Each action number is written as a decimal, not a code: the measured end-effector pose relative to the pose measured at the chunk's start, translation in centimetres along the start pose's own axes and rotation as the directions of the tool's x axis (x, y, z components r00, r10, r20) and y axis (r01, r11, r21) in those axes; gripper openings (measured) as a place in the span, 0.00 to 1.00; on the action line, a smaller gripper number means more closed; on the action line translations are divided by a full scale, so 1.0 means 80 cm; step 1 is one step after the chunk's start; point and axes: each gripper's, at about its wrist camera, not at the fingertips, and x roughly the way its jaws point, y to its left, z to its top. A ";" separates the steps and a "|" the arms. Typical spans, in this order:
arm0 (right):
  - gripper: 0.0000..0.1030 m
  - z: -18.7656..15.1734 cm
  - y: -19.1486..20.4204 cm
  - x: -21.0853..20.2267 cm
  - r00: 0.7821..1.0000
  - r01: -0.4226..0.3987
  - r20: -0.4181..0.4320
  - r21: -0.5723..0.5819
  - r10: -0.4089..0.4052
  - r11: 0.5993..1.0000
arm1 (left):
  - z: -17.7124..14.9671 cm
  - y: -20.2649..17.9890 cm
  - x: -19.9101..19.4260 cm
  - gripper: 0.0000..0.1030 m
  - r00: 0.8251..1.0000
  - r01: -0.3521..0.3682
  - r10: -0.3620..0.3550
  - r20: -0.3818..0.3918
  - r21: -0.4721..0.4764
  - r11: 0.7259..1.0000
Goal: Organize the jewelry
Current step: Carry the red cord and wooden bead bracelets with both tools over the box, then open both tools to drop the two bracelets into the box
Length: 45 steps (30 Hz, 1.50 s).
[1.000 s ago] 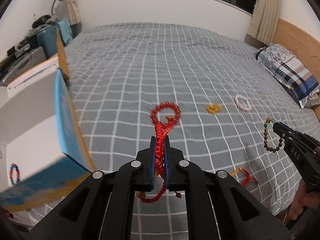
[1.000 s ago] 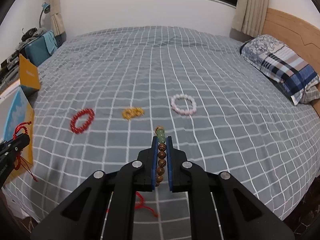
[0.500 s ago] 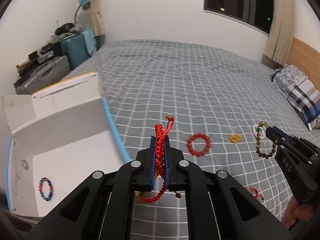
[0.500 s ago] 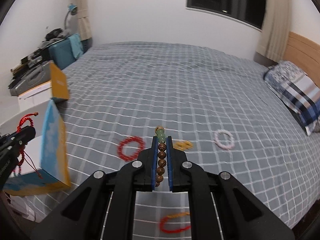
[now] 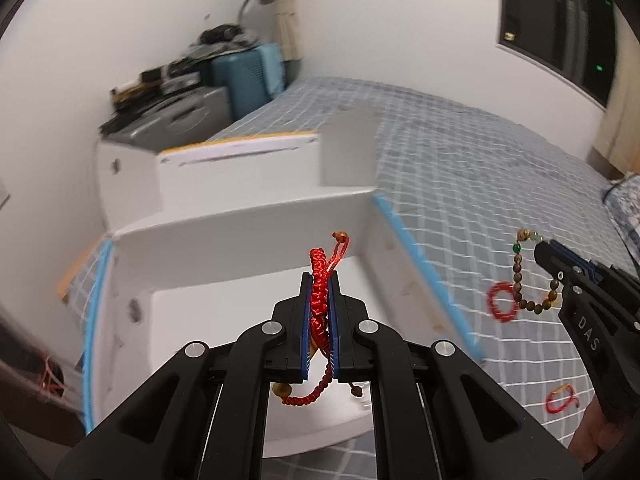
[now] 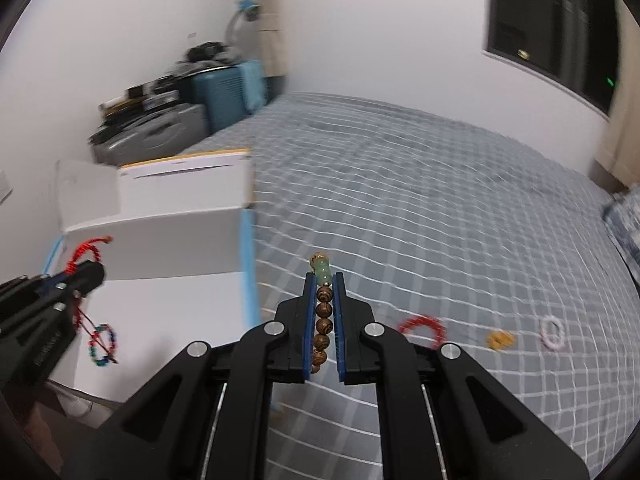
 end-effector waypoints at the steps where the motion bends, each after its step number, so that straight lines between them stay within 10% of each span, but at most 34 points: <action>1: 0.07 0.002 0.016 0.002 1.000 -0.011 0.003 -0.024 0.011 1.000 | -0.003 0.013 0.002 0.06 1.000 -0.009 0.009 -0.010 -0.017 1.000; 14: 0.07 -0.006 0.133 0.061 0.983 -0.127 -0.142 -0.090 0.114 0.988 | -0.041 0.112 0.034 0.06 0.984 -0.119 0.103 -0.143 -0.110 0.987; 32: 0.09 -0.027 0.137 0.088 0.961 -0.143 -0.246 -0.058 0.125 0.988 | -0.057 0.125 0.047 0.09 0.973 -0.140 0.114 -0.200 -0.125 0.982; 35: 0.29 -0.026 0.138 0.080 0.966 -0.140 -0.227 -0.060 0.123 0.988 | -0.057 0.125 0.039 0.12 0.974 -0.150 0.125 -0.191 -0.123 0.981; 45: 0.77 -0.011 0.112 0.035 0.987 -0.101 -0.129 -0.035 0.096 0.994 | -0.048 0.118 0.003 0.65 0.982 -0.163 0.148 -0.112 -0.138 0.977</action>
